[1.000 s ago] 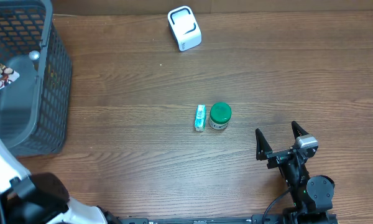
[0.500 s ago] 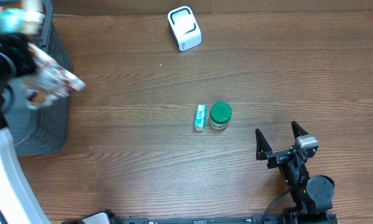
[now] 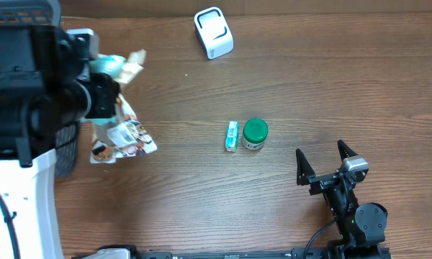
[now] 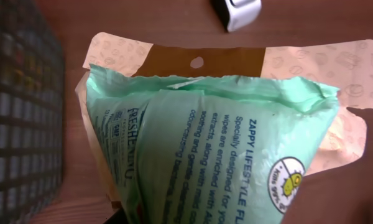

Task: Scan the item barcode
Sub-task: 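Lift the wipes pack out and carry it toward the table center, then lower the wipes pack onto the table left of the jar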

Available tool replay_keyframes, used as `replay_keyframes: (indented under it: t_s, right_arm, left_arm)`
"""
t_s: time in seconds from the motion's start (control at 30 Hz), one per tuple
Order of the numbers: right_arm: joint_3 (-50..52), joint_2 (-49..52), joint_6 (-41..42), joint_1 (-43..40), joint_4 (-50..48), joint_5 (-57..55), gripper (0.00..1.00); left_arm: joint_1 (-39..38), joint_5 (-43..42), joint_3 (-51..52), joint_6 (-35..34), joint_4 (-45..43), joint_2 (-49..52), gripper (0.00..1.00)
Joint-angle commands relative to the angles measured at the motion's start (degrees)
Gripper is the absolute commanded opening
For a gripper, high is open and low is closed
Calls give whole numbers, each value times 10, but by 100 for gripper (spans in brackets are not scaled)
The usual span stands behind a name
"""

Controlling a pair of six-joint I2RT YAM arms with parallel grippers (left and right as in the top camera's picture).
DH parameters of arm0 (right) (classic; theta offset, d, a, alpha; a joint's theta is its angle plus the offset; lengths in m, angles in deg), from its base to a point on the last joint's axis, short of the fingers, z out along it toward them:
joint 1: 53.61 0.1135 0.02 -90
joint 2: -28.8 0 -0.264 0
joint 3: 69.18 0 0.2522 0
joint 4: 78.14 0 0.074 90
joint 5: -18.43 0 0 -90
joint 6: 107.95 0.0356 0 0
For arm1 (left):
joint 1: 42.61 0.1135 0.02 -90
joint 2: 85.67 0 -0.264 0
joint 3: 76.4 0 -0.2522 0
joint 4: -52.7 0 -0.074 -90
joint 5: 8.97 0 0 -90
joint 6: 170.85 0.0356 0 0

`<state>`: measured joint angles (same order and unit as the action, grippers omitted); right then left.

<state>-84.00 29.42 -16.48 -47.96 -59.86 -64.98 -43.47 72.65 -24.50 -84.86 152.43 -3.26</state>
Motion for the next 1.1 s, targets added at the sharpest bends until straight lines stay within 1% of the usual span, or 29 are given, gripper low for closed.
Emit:
replay_keyframes:
  t_s: [0.0, 0.2, 0.23, 0.4, 0.6, 0.93, 1.0, 1.07]
  right_arm:
    - [6, -5, 0, -3, -3, -5, 100]
    - [6, -5, 0, -3, -3, -5, 100]
    - [6, -5, 0, -3, -3, -5, 100]
    - [6, -5, 0, -3, -3, -5, 100]
    - [6, -5, 0, -3, -3, -5, 100]
    - [6, -5, 0, -3, -3, -5, 100]
    - [6, -5, 0, -3, -3, -5, 100]
    - [6, -5, 0, -3, -3, -5, 100]
  left_arm:
    - [-35, 1, 41, -14, -6, 4, 17]
    - [-72, 15, 140, -34, -36, 5, 18]
    - [-84, 15, 176, -40, -53, 5, 18]
    - [-110, 18, 264, -45, -108, 5, 18]
    - [-125, 93, 366, -85, -166, 5, 18]
    - [-144, 156, 510, -85, -322, 6, 17]
    - [-150, 185, 537, -85, -365, 8, 16]
    - [-155, 201, 550, -84, -384, 9, 16]
